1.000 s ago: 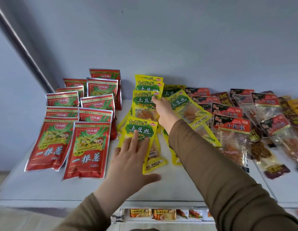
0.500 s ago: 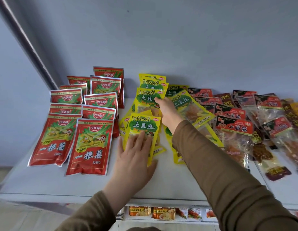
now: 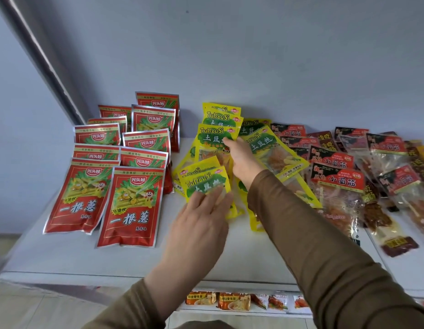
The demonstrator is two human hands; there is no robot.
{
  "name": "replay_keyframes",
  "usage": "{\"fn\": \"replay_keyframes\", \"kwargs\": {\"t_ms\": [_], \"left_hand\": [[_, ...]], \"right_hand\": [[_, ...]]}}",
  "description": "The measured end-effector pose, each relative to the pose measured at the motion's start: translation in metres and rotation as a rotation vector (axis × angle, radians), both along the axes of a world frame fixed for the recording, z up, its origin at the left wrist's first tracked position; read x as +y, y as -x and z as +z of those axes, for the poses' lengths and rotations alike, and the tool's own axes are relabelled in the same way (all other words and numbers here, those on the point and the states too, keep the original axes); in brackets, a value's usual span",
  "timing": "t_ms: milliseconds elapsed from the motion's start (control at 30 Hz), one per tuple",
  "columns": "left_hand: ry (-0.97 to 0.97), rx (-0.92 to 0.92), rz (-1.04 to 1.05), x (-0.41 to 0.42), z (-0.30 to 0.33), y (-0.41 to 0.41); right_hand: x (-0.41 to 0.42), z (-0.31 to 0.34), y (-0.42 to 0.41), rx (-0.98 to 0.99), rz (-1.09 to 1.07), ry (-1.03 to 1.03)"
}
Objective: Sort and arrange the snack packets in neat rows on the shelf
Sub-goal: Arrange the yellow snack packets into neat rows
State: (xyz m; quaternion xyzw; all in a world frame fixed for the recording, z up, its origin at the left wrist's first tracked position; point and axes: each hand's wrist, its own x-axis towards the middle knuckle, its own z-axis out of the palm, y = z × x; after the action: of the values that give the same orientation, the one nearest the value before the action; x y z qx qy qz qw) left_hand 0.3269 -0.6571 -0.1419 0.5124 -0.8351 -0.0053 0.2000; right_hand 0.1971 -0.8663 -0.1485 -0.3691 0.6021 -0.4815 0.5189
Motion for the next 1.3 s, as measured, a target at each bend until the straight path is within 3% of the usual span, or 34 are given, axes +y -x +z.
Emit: {"fn": "replay_keyframes", "kwargs": {"t_ms": [133, 233, 300, 433, 633, 933, 1167, 1233, 1300], "left_hand": [[-0.292, 0.108, -0.027, 0.004, 0.003, 0.003], [-0.173, 0.278, 0.066, -0.013, 0.009, -0.016], [-0.146, 0.227, 0.188, -0.033, 0.012, -0.032], [-0.303, 0.103, 0.319, -0.068, 0.016, -0.046], [-0.445, -0.001, 0.297, -0.109, 0.034, -0.039], [-0.664, 0.152, 0.074, -0.128, 0.044, -0.049], [-0.495, -0.086, 0.044, -0.155, 0.064, -0.043], [-0.473, -0.071, 0.039, -0.159, 0.058, -0.044], [-0.395, 0.057, 0.043, -0.161, 0.051, -0.049]], "right_hand": [[0.0, -0.002, -0.001, -0.021, 0.008, 0.006], [-0.001, -0.002, 0.002, -0.004, 0.02, -0.003], [-0.002, -0.003, 0.002, 0.017, 0.028, -0.011], [-0.003, -0.005, 0.0, 0.016, 0.029, 0.001], [-0.002, -0.006, 0.002, -0.007, 0.054, -0.002], [-0.011, -0.019, 0.002, -0.124, 0.125, 0.022], [0.002, 0.008, -0.005, -0.135, 0.159, 0.048], [0.002, 0.01, -0.009, -0.136, 0.159, 0.053], [-0.003, 0.006, -0.009, -0.125, 0.152, 0.045]]}}
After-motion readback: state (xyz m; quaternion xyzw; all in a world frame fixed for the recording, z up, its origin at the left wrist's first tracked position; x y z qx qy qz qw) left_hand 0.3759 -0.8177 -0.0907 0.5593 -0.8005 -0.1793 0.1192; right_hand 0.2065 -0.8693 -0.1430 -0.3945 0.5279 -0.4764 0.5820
